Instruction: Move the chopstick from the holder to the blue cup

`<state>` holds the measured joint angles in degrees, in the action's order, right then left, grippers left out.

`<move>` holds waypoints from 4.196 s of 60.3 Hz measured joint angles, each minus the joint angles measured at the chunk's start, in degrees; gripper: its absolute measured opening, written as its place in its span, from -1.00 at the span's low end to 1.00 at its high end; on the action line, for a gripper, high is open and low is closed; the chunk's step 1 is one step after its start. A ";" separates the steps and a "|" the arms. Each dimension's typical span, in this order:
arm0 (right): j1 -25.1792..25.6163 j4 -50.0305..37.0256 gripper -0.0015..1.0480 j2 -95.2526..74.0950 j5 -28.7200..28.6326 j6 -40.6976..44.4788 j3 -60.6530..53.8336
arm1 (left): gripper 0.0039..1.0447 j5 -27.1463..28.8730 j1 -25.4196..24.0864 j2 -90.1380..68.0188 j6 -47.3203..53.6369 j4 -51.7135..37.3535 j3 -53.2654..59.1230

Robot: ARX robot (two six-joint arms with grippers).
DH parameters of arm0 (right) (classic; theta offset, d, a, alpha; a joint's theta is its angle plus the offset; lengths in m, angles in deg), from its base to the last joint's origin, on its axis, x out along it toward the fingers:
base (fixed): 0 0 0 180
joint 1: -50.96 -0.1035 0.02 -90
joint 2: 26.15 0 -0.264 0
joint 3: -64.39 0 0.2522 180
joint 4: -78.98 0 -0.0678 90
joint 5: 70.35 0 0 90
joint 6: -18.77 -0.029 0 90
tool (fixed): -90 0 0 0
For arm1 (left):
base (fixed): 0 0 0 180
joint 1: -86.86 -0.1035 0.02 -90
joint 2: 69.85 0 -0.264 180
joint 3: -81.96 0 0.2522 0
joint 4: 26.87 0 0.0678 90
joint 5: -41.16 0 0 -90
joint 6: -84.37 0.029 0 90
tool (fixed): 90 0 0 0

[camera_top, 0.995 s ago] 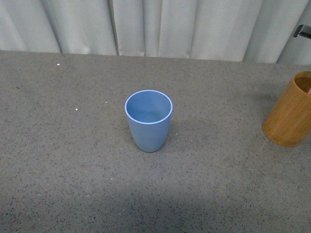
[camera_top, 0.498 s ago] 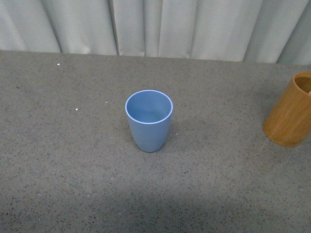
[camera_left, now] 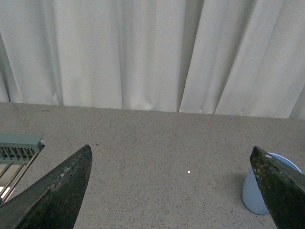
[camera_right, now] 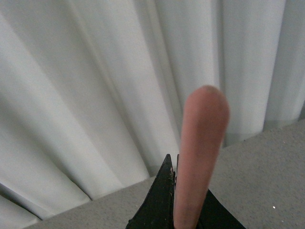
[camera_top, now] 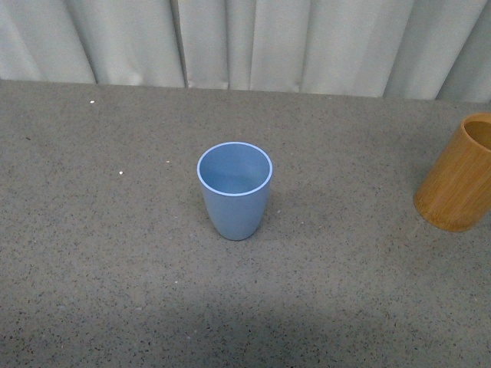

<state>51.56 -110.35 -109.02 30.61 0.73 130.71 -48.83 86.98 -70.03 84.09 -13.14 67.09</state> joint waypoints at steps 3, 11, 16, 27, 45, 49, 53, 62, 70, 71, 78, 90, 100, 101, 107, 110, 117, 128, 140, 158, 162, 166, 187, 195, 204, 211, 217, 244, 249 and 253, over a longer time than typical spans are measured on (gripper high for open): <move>-1.16 -0.81 -0.98 0.07 -0.37 -0.22 0.11 | 0.88 0.00 0.00 0.00 0.00 0.00 0.00; -4.26 -3.13 -0.98 -0.22 -0.92 -1.55 0.04 | 0.88 0.00 0.00 0.00 0.00 0.00 0.00; -6.38 -5.18 -0.98 -0.92 -1.40 -3.21 -0.44 | 0.88 0.00 0.00 0.00 0.00 0.00 0.00; -10.27 -9.53 -0.98 -6.29 -2.27 -8.41 -2.34 | 0.88 0.00 0.00 0.00 0.00 0.00 0.00; -15.06 -14.84 -0.98 -13.20 -3.82 -15.72 -2.49 | 0.88 0.00 0.00 0.00 0.00 0.00 0.00; -15.72 -15.34 -0.98 -14.25 -4.00 -16.50 -2.49 | 0.88 0.00 0.00 0.00 0.00 0.00 0.00; -16.26 -15.65 -0.98 -15.15 -4.17 -17.35 -2.49 | 0.88 0.00 0.00 0.00 0.00 0.00 0.00; -17.90 -16.44 -0.98 -17.03 -4.39 -18.73 -2.49 | 0.88 0.00 0.00 0.00 0.00 0.00 0.00; -19.19 -16.87 -0.98 -18.27 -4.85 -19.74 -2.49 | 0.88 0.00 0.00 0.00 0.00 0.00 0.00; -19.39 -16.92 -0.98 -18.49 -4.96 -19.87 -2.49 | 0.88 0.00 0.00 0.00 0.00 0.00 0.00; -20.24 -16.94 -0.98 -19.74 -5.09 -20.39 -2.47 | 0.88 0.00 0.00 0.00 0.00 0.00 0.00; -21.31 -16.96 -0.98 -20.65 -5.46 -20.90 -2.27 | 0.88 0.00 0.00 0.00 0.00 0.00 0.00; -22.25 -17.05 -0.98 -21.33 -5.46 -21.09 -1.84 | 0.88 0.00 0.00 0.00 0.00 0.00 0.00; -22.29 -17.05 -0.98 -21.40 -5.46 -21.09 -1.81 | 0.88 0.00 0.00 0.00 0.00 0.00 0.00; -22.77 -17.05 -0.98 -22.03 -5.53 -21.18 -1.70 | 0.88 0.00 0.00 0.00 0.00 0.00 0.00; -22.91 -17.05 -0.98 -22.32 -5.57 -21.20 -1.60 | 0.88 0.00 0.00 0.00 0.00 0.00 0.00; -23.21 -17.03 -0.98 -23.10 -5.86 -21.24 -1.03 | 0.88 0.00 0.00 0.00 0.00 0.00 0.00; -23.56 -16.79 -0.98 -24.17 -5.92 -21.24 0.24 | 0.88 0.00 0.00 0.00 0.00 0.00 0.00; -24.04 -16.50 -0.98 -25.03 -5.92 -21.27 0.72 | 0.88 0.00 0.00 0.00 0.00 0.00 0.00; -24.74 -16.26 -0.98 -25.81 -5.90 -21.27 1.49 | 0.88 0.00 0.00 0.00 0.00 0.00 0.00; -24.87 -16.26 -0.98 -26.16 -5.92 -21.27 1.73 | 0.88 0.00 0.00 0.00 0.00 0.00 0.00; -24.98 -16.24 -0.98 -26.34 -5.92 -21.27 1.81 | 0.88 0.00 0.00 0.00 0.00 0.00 0.00; -25.75 -15.34 -0.09 -26.36 -6.95 -21.27 2.03 | 0.88 0.00 0.00 0.00 0.00 0.00 0.00; -25.77 -14.58 0.31 -26.36 -5.84 -20.74 2.05 | 0.88 0.00 0.00 0.00 0.00 0.00 0.00; -25.57 -11.32 0.79 -26.12 -2.23 -18.14 2.12 | 0.88 0.00 0.00 0.00 0.00 0.00 0.00; -25.00 -11.32 0.80 -24.41 0.15 -17.07 1.18 | 0.88 0.00 0.00 0.00 0.00 0.00 0.00; -24.57 -17.77 0.71 -22.05 4.07 -12.76 -1.88 | 0.88 0.00 0.00 0.00 0.00 0.00 0.00; -9.25 -30.82 -0.81 20.04 -2.71 17.25 -46.29 | 0.88 -0.02 0.00 0.00 0.02 0.00 0.00; -6.38 -21.70 -0.98 31.41 -6.14 17.68 -50.71 | 0.88 -0.02 0.00 0.00 0.02 0.00 0.00; -2.54 -7.02 -0.98 46.34 -10.36 17.81 -52.41 | 0.88 0.02 0.00 0.00 0.00 0.00 0.00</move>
<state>49.02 -117.36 -62.69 20.25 18.54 78.30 -48.81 86.98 -70.03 84.09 -13.14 67.09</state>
